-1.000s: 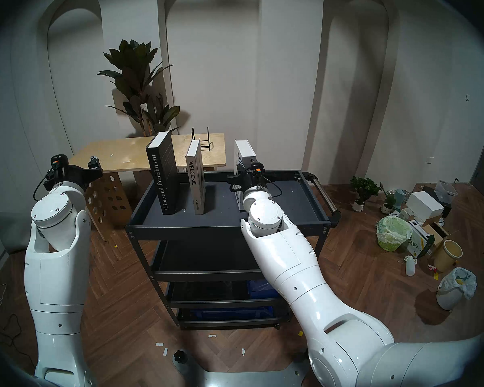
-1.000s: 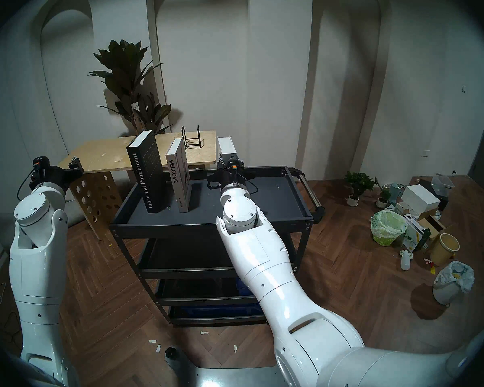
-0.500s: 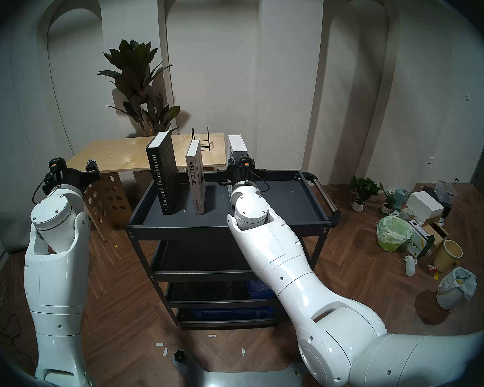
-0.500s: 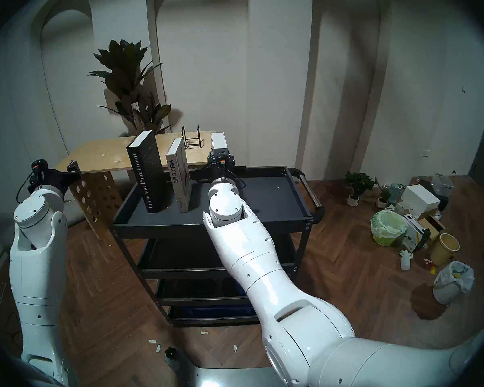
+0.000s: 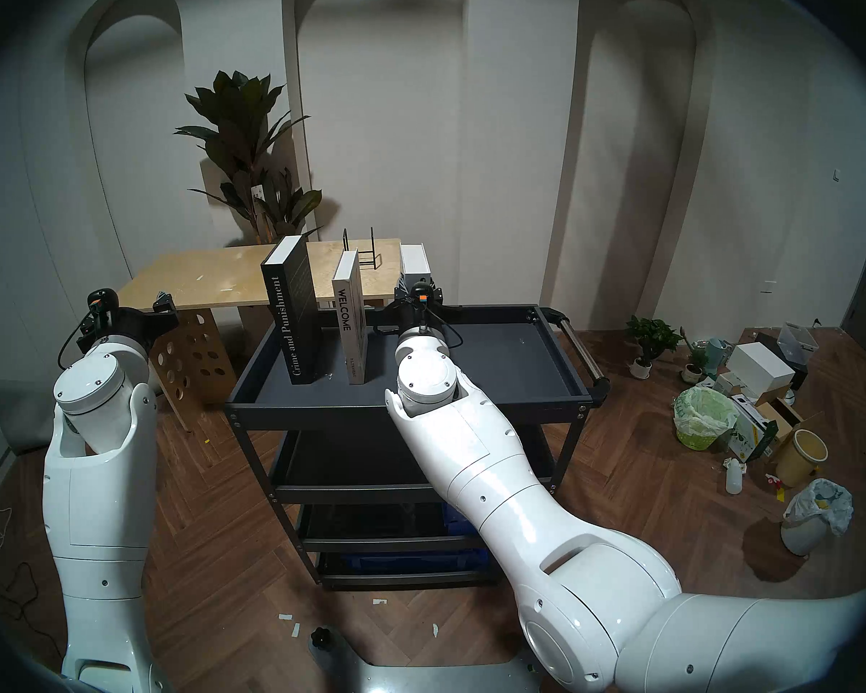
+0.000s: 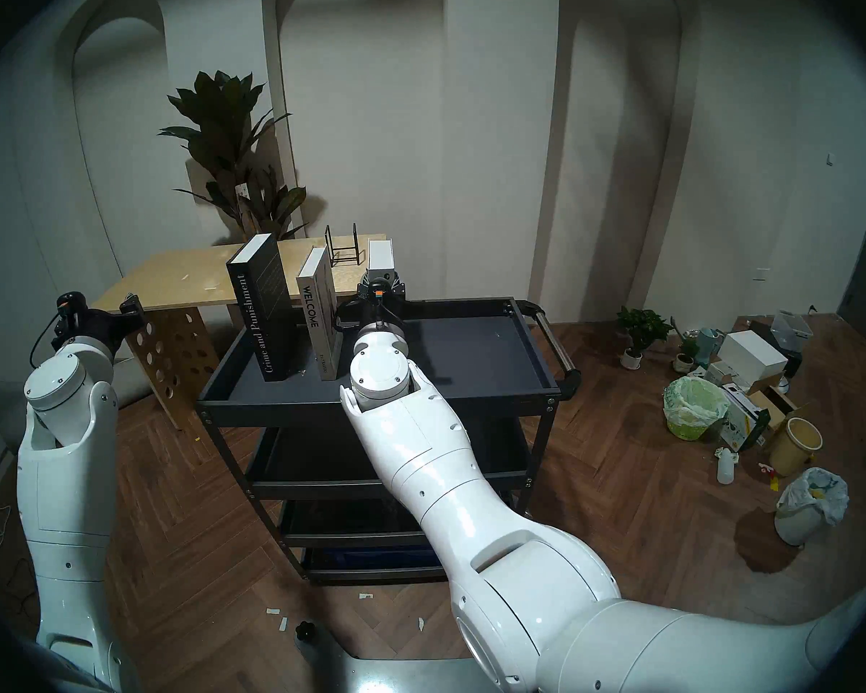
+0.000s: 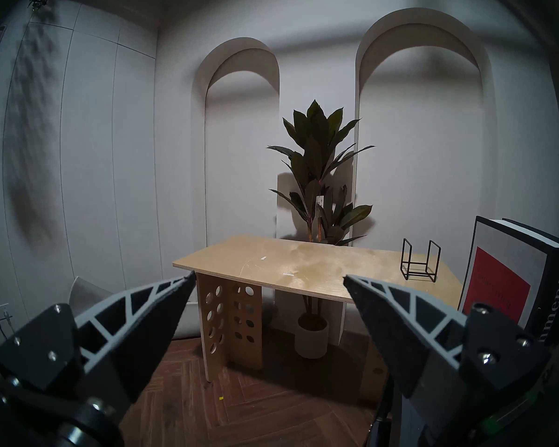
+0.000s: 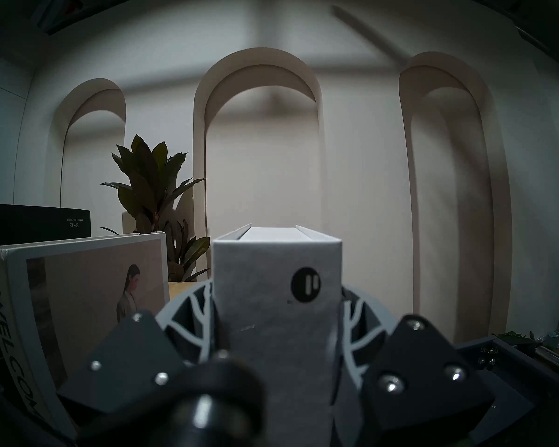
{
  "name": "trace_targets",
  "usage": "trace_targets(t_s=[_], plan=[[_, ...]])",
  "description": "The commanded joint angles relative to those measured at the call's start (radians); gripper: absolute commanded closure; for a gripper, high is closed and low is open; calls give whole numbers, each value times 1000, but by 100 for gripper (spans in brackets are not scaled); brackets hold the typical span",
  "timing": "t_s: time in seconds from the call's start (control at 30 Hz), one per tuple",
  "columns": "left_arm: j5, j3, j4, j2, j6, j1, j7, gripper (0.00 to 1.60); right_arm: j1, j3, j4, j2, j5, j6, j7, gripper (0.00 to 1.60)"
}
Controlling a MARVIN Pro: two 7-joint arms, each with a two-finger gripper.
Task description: Sort the books onto the shelf by size, largest to the left
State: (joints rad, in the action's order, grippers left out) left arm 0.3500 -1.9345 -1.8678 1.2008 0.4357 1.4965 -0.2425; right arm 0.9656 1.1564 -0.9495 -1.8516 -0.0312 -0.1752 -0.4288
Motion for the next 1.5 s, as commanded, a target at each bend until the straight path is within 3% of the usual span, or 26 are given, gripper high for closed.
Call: trace_targets(t_s=[0.0,0.77,0.83,0.87,0.9,0.93,1.0,1.03,1.1,1.13,1.17,1.47], plan=[[-3,-12,-6,-12,-15,-9,3,0,-40,-7,12,-41,-13,-11,-36,160],[-6,4,11,-6,-14,-23,10,0,-51,-25,72,-37,-13,-12,-59,160],[-6,4,11,-6,-14,-24,10,0,-51,-26,72,-37,-13,-12,-59,154],[-6,4,11,-6,-14,-24,9,0,-50,-27,71,-37,-12,-12,-58,149],[-7,4,13,-6,-13,-24,9,0,-49,-27,71,-37,-10,-12,-57,126],[-7,4,13,-7,-13,-24,9,0,-49,-28,71,-37,-10,-12,-57,114],[-8,4,13,-7,-13,-24,9,0,-49,-28,71,-37,-9,-12,-57,112],[-8,4,14,-7,-13,-25,9,0,-48,-28,70,-37,-9,-12,-56,89],[-8,4,14,-7,-13,-25,9,0,-48,-28,70,-37,-9,-12,-56,85],[-9,5,15,-7,-12,-25,9,0,-47,-28,69,-37,-9,-12,-56,70],[-9,5,17,-7,-13,-26,9,0,-45,-28,67,-37,-8,-13,-55,0],[-10,8,17,-5,-13,-31,5,0,-4,-24,-37,-30,1,-1,-58,0]])
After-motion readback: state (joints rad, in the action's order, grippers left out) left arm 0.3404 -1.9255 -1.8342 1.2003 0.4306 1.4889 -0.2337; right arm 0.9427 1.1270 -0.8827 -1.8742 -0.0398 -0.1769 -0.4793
